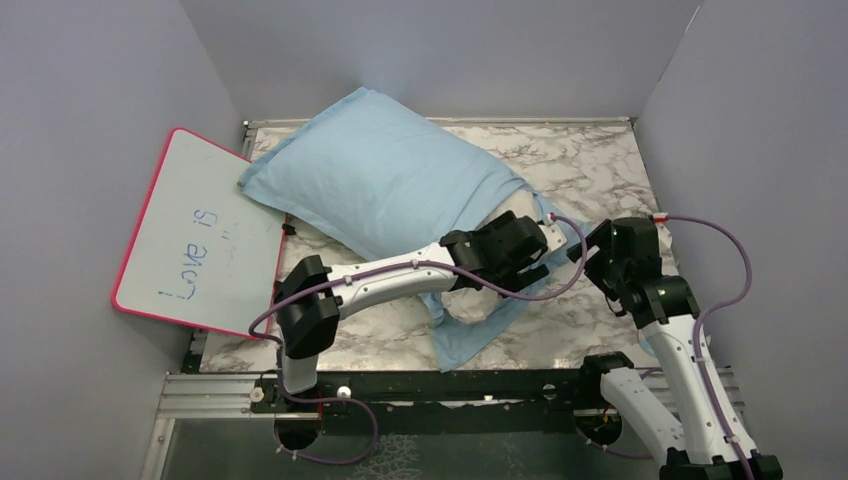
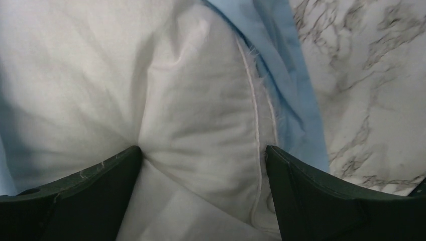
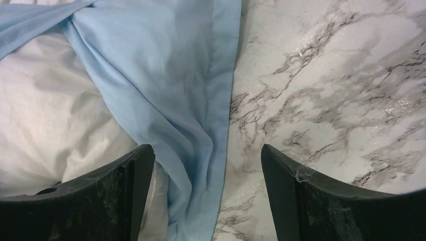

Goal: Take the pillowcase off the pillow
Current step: Remove the pillow from the pillowcase.

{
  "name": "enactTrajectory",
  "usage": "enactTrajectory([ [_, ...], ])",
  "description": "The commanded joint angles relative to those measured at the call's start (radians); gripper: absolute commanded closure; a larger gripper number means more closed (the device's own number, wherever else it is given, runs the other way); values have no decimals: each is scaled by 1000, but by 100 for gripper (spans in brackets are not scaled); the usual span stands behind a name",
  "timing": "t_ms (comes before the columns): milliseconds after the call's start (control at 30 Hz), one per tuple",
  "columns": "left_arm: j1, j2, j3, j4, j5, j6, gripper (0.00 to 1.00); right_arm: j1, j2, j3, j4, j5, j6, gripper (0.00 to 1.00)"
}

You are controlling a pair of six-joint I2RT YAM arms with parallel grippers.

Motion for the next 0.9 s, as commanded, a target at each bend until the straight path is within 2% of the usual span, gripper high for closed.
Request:
enactTrajectory([
  [0,9,5,-112,-86,-109,-43,9,-4,13,-37,71,-90,-15,17],
  [167,15,-47,-305,-51,-112,-174,41,-3,98,-67,194,-314,-61,20],
  [300,16,-95,-436,6,-80,-279,55,-4,179,-79,297,-513,-111,22],
  [433,16,-144,-502,67,-42,-337,57,-4,257,-70,326,-621,-157,29],
  [633,16,-166,-501,87,-44,-348,60,-3,290,-54,319,-618,-191,35],
  [800,16,-176,-511,89,-40,-348,65,-4,290,-49,290,-473,-172,47],
  [867,16,-184,-518,89,-39,-351,68,-4,311,-35,264,-393,-161,56],
])
